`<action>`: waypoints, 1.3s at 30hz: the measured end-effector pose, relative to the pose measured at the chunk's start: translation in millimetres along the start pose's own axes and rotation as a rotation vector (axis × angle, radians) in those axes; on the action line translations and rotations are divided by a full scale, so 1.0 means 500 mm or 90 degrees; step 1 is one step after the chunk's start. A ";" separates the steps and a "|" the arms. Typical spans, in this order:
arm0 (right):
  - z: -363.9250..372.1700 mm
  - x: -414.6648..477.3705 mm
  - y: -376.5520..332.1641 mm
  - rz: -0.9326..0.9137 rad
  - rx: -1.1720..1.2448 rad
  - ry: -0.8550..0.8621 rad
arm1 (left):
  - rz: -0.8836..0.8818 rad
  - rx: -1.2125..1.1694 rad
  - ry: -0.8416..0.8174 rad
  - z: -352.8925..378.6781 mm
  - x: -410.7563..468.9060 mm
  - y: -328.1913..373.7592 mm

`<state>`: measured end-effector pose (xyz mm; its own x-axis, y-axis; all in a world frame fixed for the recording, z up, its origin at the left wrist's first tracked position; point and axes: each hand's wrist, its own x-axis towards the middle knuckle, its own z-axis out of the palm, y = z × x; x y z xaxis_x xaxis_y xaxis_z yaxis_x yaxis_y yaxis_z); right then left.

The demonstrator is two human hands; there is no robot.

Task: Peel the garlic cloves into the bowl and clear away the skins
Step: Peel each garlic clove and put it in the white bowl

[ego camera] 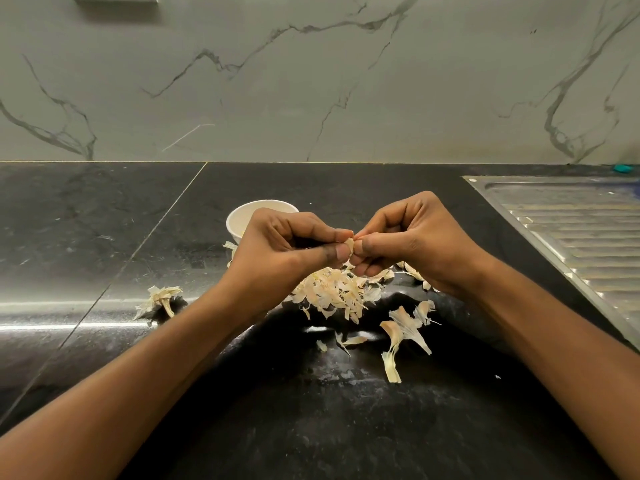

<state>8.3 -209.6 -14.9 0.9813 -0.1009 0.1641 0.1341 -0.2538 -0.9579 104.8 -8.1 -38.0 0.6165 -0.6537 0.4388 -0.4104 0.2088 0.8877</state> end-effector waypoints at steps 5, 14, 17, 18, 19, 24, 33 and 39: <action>-0.013 -0.003 -0.007 0.011 0.000 -0.026 | -0.053 -0.064 -0.007 0.005 -0.001 0.009; -0.020 -0.003 -0.012 -0.015 0.002 -0.011 | -0.168 -0.216 -0.016 0.004 -0.001 0.024; -0.020 -0.003 -0.014 -0.012 0.006 -0.010 | -0.179 -0.213 -0.008 0.000 0.001 0.020; -0.021 -0.004 -0.014 -0.008 0.007 -0.013 | -0.181 -0.205 -0.007 -0.001 0.002 0.018; -0.022 -0.005 -0.015 -0.005 0.006 -0.015 | -0.182 -0.195 -0.006 -0.003 0.002 0.017; -0.021 -0.006 -0.020 0.008 -0.004 -0.019 | -0.174 -0.146 -0.005 -0.002 0.000 0.013; -0.023 -0.007 -0.024 0.000 -0.026 -0.043 | -0.093 -0.100 0.044 0.012 -0.002 0.011; -0.017 -0.008 -0.023 -0.012 -0.010 -0.027 | -0.042 -0.055 0.048 0.015 -0.004 0.012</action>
<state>1.7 -214.6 -2.4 0.9837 -0.0550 0.1709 0.1501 -0.2703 -0.9510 96.2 -10.8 -34.7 0.6899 -0.6128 0.3853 -0.3100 0.2309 0.9223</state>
